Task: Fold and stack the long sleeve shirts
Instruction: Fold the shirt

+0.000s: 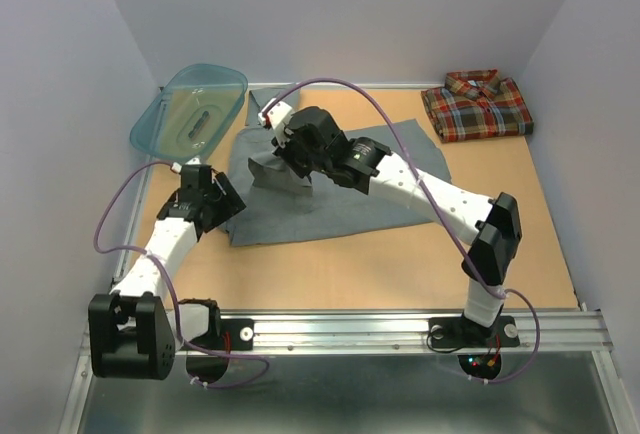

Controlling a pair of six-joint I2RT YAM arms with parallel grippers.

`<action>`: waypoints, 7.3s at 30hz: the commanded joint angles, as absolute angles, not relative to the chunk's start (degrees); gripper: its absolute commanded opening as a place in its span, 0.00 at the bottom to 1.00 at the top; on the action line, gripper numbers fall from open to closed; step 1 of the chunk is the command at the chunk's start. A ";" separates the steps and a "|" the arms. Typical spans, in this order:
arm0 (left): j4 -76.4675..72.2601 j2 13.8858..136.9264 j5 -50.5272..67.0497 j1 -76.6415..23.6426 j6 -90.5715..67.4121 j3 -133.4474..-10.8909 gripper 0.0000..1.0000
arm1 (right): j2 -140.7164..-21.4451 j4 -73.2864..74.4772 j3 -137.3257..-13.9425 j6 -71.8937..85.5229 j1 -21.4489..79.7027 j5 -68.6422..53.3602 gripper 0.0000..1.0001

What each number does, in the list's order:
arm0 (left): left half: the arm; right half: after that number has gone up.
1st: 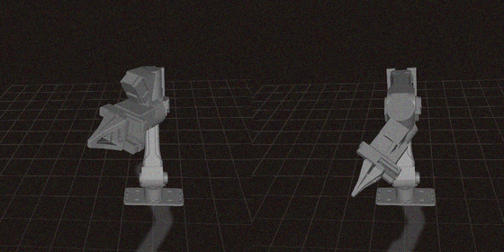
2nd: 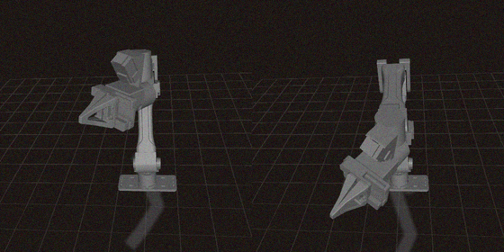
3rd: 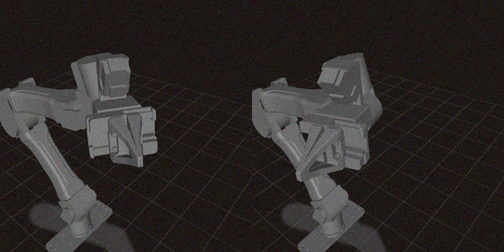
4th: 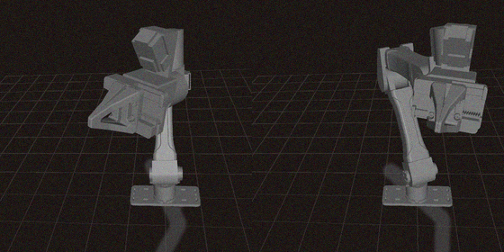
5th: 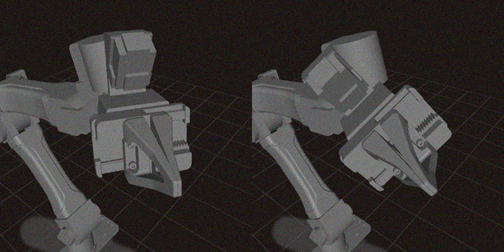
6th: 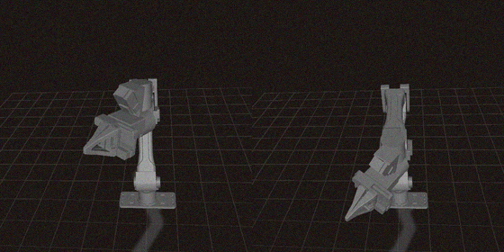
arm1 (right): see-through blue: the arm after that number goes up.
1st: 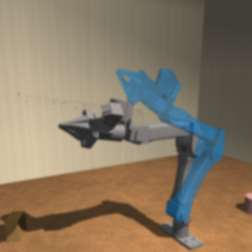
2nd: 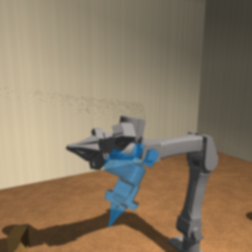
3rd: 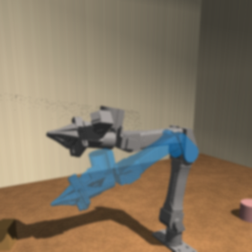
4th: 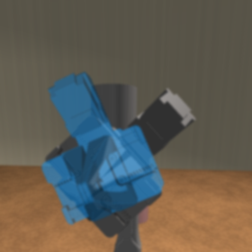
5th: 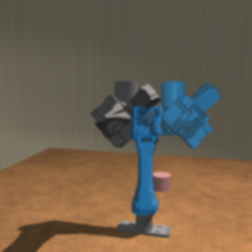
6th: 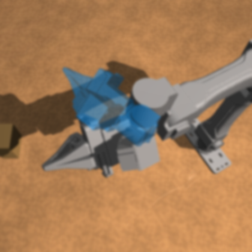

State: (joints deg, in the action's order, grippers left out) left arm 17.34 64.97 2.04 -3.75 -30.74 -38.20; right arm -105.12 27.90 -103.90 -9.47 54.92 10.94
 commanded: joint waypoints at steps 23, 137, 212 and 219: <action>9.93 64.77 7.74 -10.90 -42.53 -28.57 0.49 | -104.24 22.59 -97.91 -10.02 54.93 2.28 0.09; 19.78 53.27 4.83 -8.79 -57.39 -21.97 0.32 | -83.60 12.04 -52.77 -21.98 49.75 62.74 0.24; 7.91 55.11 -4.40 -8.88 -25.49 -34.80 0.92 | -75.85 21.36 -45.97 64.50 19.07 5.10 0.64; 8.09 55.11 -4.39 -8.79 -25.75 -34.72 0.92 | -75.41 19.78 -41.67 70.31 18.63 3.07 0.64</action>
